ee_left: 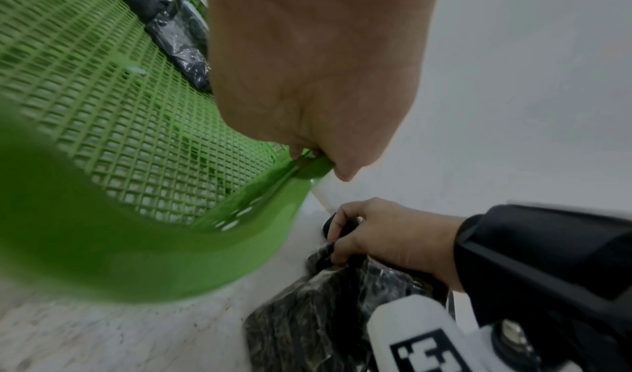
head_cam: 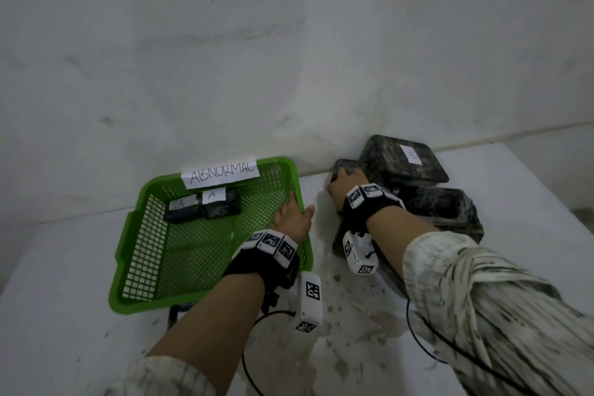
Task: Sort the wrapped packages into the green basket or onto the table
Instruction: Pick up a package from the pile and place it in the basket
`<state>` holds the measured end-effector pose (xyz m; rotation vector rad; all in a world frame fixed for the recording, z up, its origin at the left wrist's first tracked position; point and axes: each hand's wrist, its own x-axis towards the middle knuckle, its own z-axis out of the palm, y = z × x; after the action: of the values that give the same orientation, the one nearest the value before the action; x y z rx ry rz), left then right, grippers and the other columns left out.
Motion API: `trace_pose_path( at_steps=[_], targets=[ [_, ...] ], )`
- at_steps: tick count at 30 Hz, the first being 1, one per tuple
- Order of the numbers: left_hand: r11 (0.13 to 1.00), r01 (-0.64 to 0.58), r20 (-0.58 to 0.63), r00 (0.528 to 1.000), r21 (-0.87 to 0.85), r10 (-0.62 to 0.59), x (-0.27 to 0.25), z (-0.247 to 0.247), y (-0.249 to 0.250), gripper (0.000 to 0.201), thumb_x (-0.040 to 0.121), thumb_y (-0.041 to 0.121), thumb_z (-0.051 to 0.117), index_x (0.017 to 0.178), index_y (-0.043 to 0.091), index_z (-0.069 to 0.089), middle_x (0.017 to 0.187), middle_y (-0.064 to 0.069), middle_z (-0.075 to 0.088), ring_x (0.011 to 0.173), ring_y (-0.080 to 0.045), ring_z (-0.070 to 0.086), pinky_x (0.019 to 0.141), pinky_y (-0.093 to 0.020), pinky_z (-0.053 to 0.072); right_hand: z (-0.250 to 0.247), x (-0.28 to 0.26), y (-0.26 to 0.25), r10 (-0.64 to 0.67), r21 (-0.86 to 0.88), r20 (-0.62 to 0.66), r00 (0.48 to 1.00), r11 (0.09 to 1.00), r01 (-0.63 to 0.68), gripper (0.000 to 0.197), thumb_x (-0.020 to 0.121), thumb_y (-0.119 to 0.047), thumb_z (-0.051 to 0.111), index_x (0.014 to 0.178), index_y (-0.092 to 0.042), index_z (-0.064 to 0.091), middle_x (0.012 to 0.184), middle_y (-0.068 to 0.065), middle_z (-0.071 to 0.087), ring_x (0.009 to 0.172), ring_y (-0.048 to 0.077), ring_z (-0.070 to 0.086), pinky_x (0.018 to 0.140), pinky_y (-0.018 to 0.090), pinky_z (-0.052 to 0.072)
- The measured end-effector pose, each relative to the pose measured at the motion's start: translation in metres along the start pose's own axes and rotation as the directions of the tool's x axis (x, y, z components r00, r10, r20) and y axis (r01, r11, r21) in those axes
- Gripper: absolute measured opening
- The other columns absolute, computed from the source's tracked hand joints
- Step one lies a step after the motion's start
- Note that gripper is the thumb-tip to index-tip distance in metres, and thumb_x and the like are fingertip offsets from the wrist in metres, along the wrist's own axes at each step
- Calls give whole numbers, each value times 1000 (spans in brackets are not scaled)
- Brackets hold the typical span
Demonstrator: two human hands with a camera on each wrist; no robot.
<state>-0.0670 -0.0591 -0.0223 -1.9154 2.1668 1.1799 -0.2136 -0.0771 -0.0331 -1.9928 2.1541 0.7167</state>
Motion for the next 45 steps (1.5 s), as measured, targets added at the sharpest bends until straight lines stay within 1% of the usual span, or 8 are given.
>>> trace_pose_path(
  at_steps=[7,15,25,30,33,35,38,45],
  targets=[
    [1000,-19,3,1000,-4,19,-9,-15,-1,68,97,48,32,150,16,5,158,-11,8,144,-34,6,116,-47,10,-11,-15,20,83,427,-170,982,904,-2,28,80,-28,68,106,-20,61,122,10,50,112,31,50,104,43,30],
    [990,-126,-89,989,-60,121,-38,-38,11,62,98,42,36,149,14,16,154,-15,18,142,-33,17,114,-42,17,-48,-47,32,345,917,-370,862,286,279,22,73,1,70,85,-14,59,87,10,54,73,20,53,64,20,42],
    [807,-315,-104,947,-500,305,-98,-54,7,56,95,32,50,143,15,28,134,-15,46,118,-28,51,89,-28,39,-54,-111,-4,215,944,-128,968,-272,185,22,83,-26,73,73,-15,57,58,1,51,55,16,48,50,24,37],
    [816,-325,-89,942,-478,323,-117,-53,-15,50,93,16,54,139,11,34,109,-11,58,85,-18,59,63,-14,46,-41,-138,-29,159,918,-152,975,-344,199,17,88,-29,68,79,-15,62,56,-4,58,56,11,51,45,19,41],
    [795,-319,-127,946,-516,297,-127,-49,-31,38,96,10,48,133,10,42,86,0,56,70,-10,55,57,-12,48,-34,-151,-46,172,946,-154,973,-260,196,30,88,-40,64,108,-17,65,98,0,65,89,16,55,60,24,40],
    [768,-288,-107,955,-572,278,-133,-43,-38,37,97,11,46,134,12,42,87,-1,55,71,-12,55,63,-21,51,-26,-155,-56,174,962,-139,975,-211,175,49,89,-51,58,129,-24,54,127,1,52,113,21,49,69,29,42],
    [701,-253,-121,965,-667,233,-141,-38,-42,38,98,14,44,136,17,40,101,-8,56,75,-18,59,74,-37,53,-15,-163,-75,88,938,-119,989,-318,141,51,95,-50,47,137,-21,39,120,3,53,115,27,52,90,40,46],
    [692,-249,-161,968,-678,190,-151,-35,-46,40,97,24,46,136,15,37,115,-7,54,86,-16,54,52,-16,50,-10,-175,-97,165,946,-177,970,-245,214,41,99,-42,45,122,-9,52,123,11,60,114,26,57,103,49,44]
  ],
)
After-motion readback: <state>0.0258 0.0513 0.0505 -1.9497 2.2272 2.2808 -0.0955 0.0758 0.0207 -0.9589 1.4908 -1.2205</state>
